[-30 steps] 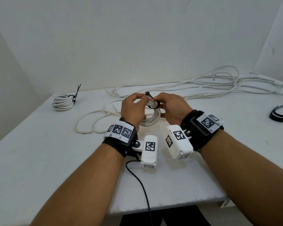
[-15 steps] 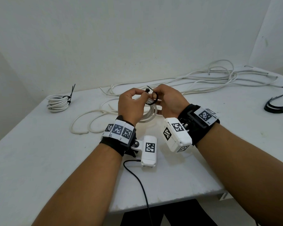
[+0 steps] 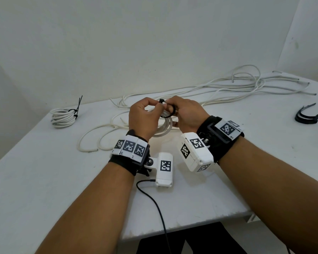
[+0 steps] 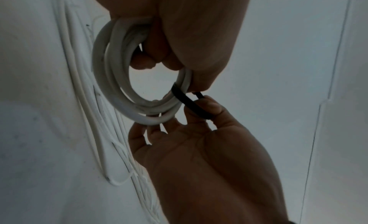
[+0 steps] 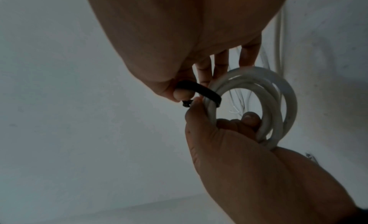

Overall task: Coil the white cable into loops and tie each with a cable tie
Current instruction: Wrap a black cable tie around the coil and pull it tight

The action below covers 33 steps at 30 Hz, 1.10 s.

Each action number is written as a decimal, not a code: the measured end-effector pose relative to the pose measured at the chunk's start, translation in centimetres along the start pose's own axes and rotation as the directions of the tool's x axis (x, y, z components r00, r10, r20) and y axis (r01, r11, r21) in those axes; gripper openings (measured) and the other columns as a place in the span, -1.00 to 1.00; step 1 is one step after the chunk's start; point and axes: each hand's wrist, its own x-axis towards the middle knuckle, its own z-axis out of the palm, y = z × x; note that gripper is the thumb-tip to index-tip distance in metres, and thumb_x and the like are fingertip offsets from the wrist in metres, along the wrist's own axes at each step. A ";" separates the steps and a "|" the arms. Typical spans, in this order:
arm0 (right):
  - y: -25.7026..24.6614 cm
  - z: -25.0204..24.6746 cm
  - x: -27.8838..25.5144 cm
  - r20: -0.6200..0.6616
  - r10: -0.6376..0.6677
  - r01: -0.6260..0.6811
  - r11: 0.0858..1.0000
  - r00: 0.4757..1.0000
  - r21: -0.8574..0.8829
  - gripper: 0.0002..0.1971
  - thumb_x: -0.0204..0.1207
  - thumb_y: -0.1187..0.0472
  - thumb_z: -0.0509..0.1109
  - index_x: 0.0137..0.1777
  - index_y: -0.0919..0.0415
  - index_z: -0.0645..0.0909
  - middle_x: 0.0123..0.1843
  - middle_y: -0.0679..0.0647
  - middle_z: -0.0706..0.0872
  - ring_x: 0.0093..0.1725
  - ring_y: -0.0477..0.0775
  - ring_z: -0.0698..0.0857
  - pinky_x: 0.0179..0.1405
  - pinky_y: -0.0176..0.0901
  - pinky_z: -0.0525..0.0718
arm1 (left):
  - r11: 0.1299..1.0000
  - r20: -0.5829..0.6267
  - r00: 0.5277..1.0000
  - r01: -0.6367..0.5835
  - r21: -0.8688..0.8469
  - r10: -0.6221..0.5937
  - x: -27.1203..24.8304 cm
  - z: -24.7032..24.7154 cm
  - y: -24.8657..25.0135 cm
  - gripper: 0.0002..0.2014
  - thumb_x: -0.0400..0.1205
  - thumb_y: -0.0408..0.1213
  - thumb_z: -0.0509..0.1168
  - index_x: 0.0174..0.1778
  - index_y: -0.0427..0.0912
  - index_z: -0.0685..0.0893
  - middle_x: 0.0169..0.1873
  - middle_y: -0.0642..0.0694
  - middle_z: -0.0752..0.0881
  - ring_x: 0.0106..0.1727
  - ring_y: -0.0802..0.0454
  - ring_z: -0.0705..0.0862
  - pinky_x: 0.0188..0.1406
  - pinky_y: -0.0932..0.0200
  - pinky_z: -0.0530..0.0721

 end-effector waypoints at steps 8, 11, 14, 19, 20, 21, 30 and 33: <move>-0.4 -0.2 0.0 0.049 0.058 -0.058 0.998 0.997 0.006 -0.66 0.59 0.24 0.32 -0.46 0.13 0.54 -0.40 -0.03 0.60 -0.30 -0.10 0.69 -0.17 -0.11 0.56 | 0.985 0.084 0.987 -0.142 0.097 0.134 0.7 -0.8 -0.7 -0.91 0.52 -0.20 0.42 -0.16 -0.04 0.83 -0.29 0.07 0.83 -0.22 0.11 0.79 -0.17 0.10 0.74; -0.5 -0.2 -0.2 0.035 0.036 -0.037 0.999 0.999 0.028 -0.71 0.62 0.22 0.33 -0.37 0.17 0.60 -0.36 0.03 0.61 -0.25 -0.04 0.70 -0.12 -0.09 0.62 | 0.975 0.148 0.975 -0.182 0.126 0.163 0.6 -0.7 -0.7 -0.93 0.51 -0.15 0.41 -0.20 0.01 0.81 -0.31 0.09 0.82 -0.23 0.10 0.80 -0.17 0.08 0.75; -0.1 -0.3 -0.1 0.099 -0.005 0.017 0.992 0.995 -0.122 -0.74 0.61 0.01 0.37 -0.25 0.10 0.70 -0.26 -0.07 0.75 0.05 -0.06 0.75 0.20 0.09 0.54 | 0.992 0.093 0.989 -0.121 0.045 0.116 0.7 -0.7 -0.8 -0.92 0.55 -0.25 0.41 -0.19 -0.11 0.82 -0.34 0.01 0.82 -0.31 0.14 0.76 -0.32 0.21 0.67; -0.3 -0.8 0.1 0.140 -0.023 0.056 0.970 0.990 -0.237 -0.76 0.61 0.08 0.41 -0.27 0.10 0.74 -0.08 -0.03 0.79 0.23 -0.02 0.68 0.17 0.02 0.51 | 0.995 0.118 0.990 -0.069 -0.071 0.077 0.5 -1.2 -0.6 -0.91 0.60 -0.39 0.39 -0.17 -0.21 0.80 -0.41 -0.06 0.77 -0.54 0.31 0.59 -0.54 0.48 0.44; -0.4 -0.9 0.2 0.140 -0.013 0.042 0.978 0.990 -0.203 -0.76 0.61 0.08 0.42 -0.28 0.08 0.75 -0.06 -0.01 0.78 0.25 0.02 0.68 0.17 0.03 0.52 | 0.993 0.151 0.984 -0.084 -0.083 0.096 0.3 -1.3 -0.5 -0.91 0.60 -0.40 0.38 -0.14 -0.26 0.80 -0.37 -0.10 0.79 -0.52 0.30 0.62 -0.51 0.49 0.46; -0.4 -1.0 0.3 0.134 -0.005 0.032 0.979 0.991 -0.201 -0.77 0.60 0.06 0.43 -0.28 0.06 0.76 -0.03 0.00 0.78 0.29 0.05 0.68 0.17 0.05 0.53 | 0.992 0.168 0.980 -0.089 -0.095 0.104 0.2 -1.3 -0.5 -0.91 0.61 -0.41 0.37 -0.12 -0.30 0.80 -0.35 -0.13 0.79 -0.50 0.29 0.64 -0.49 0.48 0.48; -0.7 -2.2 0.9 0.047 -0.072 0.078 0.987 0.996 -0.141 -0.84 0.61 0.13 0.43 -0.17 0.16 0.67 -0.13 0.00 0.78 0.06 0.02 0.73 0.03 0.00 0.63 | 0.996 0.310 0.951 0.013 -0.089 0.015 -0.2 -0.9 -0.4 -0.86 0.63 -0.29 0.38 -0.22 -0.11 0.80 -0.43 -0.08 0.76 -0.47 -0.04 0.50 -0.43 0.07 0.50; -1.7 -3.1 1.3 -0.113 -0.109 0.104 0.993 0.988 -0.051 -0.91 0.64 0.27 0.38 -0.11 0.17 0.66 -0.10 -0.02 0.74 0.11 -0.01 0.68 -0.18 -0.17 0.59 | 0.981 0.365 0.931 0.086 -0.176 -0.016 -0.3 -0.6 -0.2 -0.80 0.67 -0.31 0.32 -0.21 -0.28 0.77 -0.58 0.03 0.61 -0.62 0.08 0.35 -0.45 0.12 0.50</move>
